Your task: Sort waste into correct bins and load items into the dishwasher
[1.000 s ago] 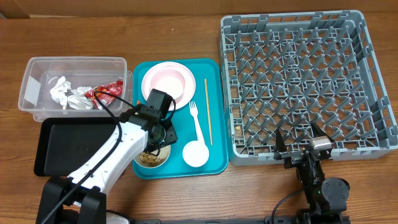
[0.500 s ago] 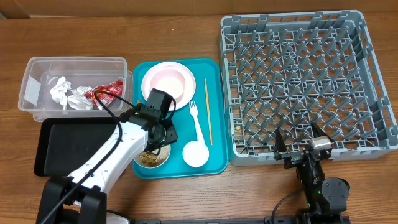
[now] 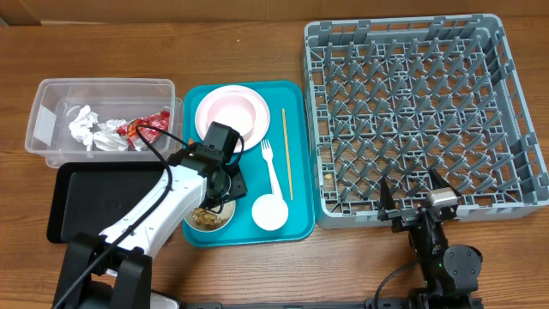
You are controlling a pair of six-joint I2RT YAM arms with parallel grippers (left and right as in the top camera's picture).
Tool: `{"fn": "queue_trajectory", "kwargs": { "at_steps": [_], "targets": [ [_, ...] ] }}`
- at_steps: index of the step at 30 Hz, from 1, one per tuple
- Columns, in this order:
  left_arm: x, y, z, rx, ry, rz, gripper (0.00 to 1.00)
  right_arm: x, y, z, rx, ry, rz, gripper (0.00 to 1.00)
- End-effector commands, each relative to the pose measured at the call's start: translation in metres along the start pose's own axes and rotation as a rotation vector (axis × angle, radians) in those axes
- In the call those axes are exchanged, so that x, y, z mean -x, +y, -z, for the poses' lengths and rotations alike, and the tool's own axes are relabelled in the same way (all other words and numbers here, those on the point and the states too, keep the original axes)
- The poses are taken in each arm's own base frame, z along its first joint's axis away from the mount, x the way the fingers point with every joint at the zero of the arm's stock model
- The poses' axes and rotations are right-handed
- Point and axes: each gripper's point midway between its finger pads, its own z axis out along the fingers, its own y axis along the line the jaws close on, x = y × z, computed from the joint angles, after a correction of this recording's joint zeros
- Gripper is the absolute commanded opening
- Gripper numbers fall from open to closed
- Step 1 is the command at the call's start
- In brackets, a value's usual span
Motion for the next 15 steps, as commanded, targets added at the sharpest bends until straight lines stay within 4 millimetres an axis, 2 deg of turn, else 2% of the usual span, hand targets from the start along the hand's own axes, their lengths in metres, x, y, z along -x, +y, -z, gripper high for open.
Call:
{"fn": "queue_trajectory", "kwargs": {
  "at_steps": [1, 15],
  "targets": [
    [-0.0049, -0.0016, -0.0037, -0.005, 0.021, -0.038, 0.41, -0.0021, 0.0011, -0.0001, 0.004, -0.003, 0.008, 1.00],
    [-0.0087, -0.0053, -0.0039, -0.027, 0.042, -0.050, 0.39, -0.0021, 0.0011, -0.0001, 0.004, -0.003, 0.008, 1.00]
  ]
}}
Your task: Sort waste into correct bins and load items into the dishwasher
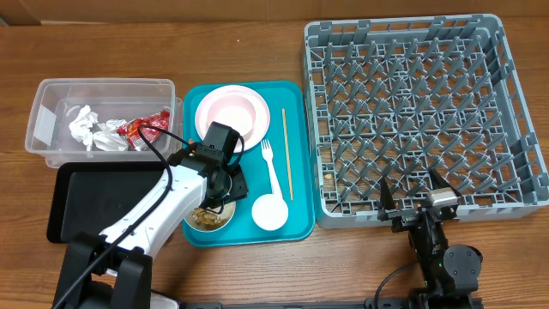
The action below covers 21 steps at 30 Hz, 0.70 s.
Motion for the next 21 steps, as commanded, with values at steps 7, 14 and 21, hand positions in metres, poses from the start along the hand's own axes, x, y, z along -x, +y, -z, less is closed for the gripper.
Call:
{"fn": "queue_trajectory", "kwargs": {
  "at_steps": [7, 14, 21],
  "targets": [
    [-0.005, -0.003, -0.004, -0.010, 0.022, -0.032, 0.35, -0.002, 0.001, 0.000, 0.004, -0.003, 0.008, 1.00],
    [-0.009, -0.019, -0.003, -0.102, 0.054, -0.082, 0.39, -0.002, 0.001, 0.000, 0.004, -0.003, 0.008, 1.00],
    [-0.010, -0.025, -0.002, -0.131, 0.060, -0.084, 0.39, -0.002, 0.001, 0.000, 0.004, -0.003, 0.008, 1.00]
  ]
}}
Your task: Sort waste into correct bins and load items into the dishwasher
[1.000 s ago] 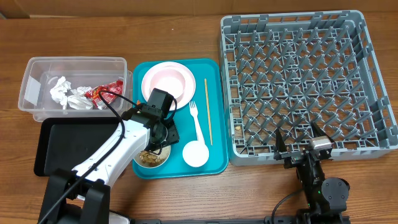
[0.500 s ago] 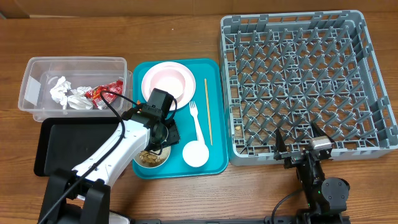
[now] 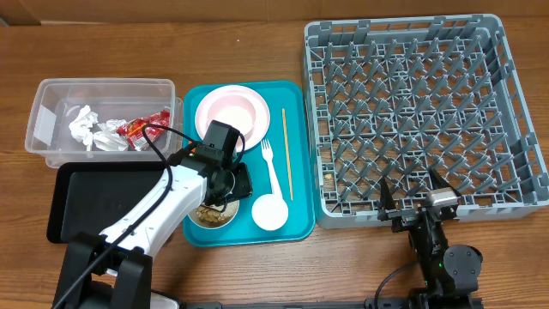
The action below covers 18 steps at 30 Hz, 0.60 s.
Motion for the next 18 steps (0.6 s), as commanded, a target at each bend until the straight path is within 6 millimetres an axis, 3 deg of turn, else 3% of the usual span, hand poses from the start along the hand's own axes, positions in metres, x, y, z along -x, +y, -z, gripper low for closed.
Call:
{"fn": "queue_trajectory", "kwargs": {
  "at_steps": [1, 18],
  "targets": [
    [-0.008, -0.007, -0.004, -0.038, 0.039, -0.027, 0.38, -0.002, 0.001, 0.000, 0.005, -0.003, 0.008, 1.00],
    [-0.019, -0.038, 0.001, -0.213, 0.114, -0.039, 0.41, -0.002, 0.001, 0.000, 0.005, -0.003, 0.008, 1.00]
  ]
}}
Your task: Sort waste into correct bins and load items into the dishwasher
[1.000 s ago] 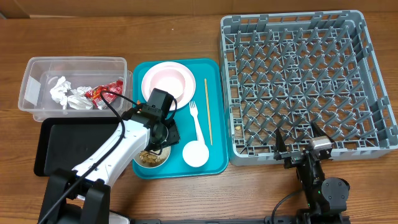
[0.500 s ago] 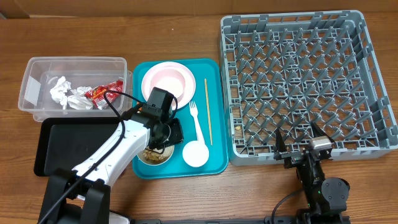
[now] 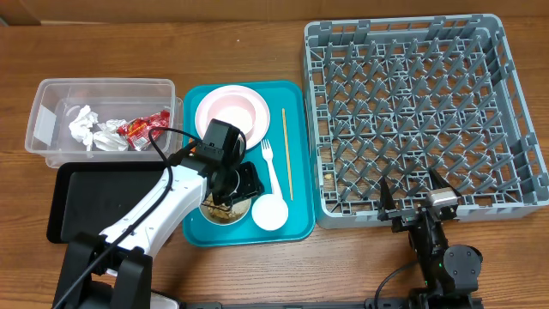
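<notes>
A small bowl of brown food scraps (image 3: 221,210) is at the near edge of the teal tray (image 3: 296,225). My left gripper (image 3: 233,184) is over its far rim and shut on it. The tray also carries a pink bowl (image 3: 227,112), a white fork (image 3: 271,163), a white spoon (image 3: 268,212) and a chopstick (image 3: 287,154). The grey dish rack (image 3: 420,112) stands on the right. My right gripper (image 3: 412,194) rests open at the rack's near edge, with nothing between its fingers.
A clear bin (image 3: 51,94) at the far left holds crumpled white paper and a red wrapper. A black tray (image 3: 86,202) lies in front of it, partly under the left arm. A small brown scrap lies in the rack's near left corner.
The left gripper and the bowl of scraps have shifted a little to the right and away from the tray's near edge, closer to the white spoon. The right arm has not moved.
At the two oldest moments the left gripper sat still on the far rim of the scrap bowl at the tray's near left. Then the bowl had edged slightly right, and now it is further right beside the spoon. The right arm stayed still throughout.
</notes>
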You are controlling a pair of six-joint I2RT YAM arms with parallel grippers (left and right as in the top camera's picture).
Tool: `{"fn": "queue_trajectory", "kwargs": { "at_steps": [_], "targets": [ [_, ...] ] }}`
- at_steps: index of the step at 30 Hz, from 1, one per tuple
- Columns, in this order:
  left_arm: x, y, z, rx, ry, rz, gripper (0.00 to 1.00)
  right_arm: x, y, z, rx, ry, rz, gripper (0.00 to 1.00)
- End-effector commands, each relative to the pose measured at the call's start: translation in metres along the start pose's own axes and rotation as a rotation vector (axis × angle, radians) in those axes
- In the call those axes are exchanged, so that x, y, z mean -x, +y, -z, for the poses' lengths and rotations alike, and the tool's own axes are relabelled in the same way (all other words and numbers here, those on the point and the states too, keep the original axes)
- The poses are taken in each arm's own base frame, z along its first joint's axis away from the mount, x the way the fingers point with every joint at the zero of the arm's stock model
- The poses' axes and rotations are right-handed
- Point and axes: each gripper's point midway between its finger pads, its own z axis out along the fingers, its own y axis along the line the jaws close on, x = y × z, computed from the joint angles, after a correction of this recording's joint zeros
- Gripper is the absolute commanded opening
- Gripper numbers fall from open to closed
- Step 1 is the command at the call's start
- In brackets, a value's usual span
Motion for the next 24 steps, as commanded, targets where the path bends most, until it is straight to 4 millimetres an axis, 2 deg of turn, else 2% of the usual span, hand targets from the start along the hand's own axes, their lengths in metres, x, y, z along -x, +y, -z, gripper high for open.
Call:
{"fn": "queue_trajectory", "kwargs": {
  "at_steps": [1, 3, 7, 13, 24],
  "targets": [
    [-0.007, -0.007, -0.004, -0.041, 0.039, -0.023, 0.41, -0.002, 0.001, 0.000, 0.004, -0.003, 0.007, 1.00],
    [-0.007, -0.007, -0.004, -0.040, 0.036, -0.025, 0.42, -0.002, 0.001, 0.000, 0.004, -0.003, 0.007, 1.00],
    [-0.003, -0.004, -0.004, -0.023, 0.019, -0.026, 0.33, -0.002, 0.001, 0.000, 0.004, -0.003, 0.007, 1.00],
    [0.003, -0.010, 0.004, -0.022, 0.007, -0.066, 0.30, -0.002, 0.001, 0.000, 0.004, -0.003, 0.007, 1.00],
    [0.036, -0.015, 0.065, 0.188, -0.096, -0.133, 0.31, -0.002, 0.001, 0.000, 0.004, -0.003, 0.007, 1.00]
  ]
}}
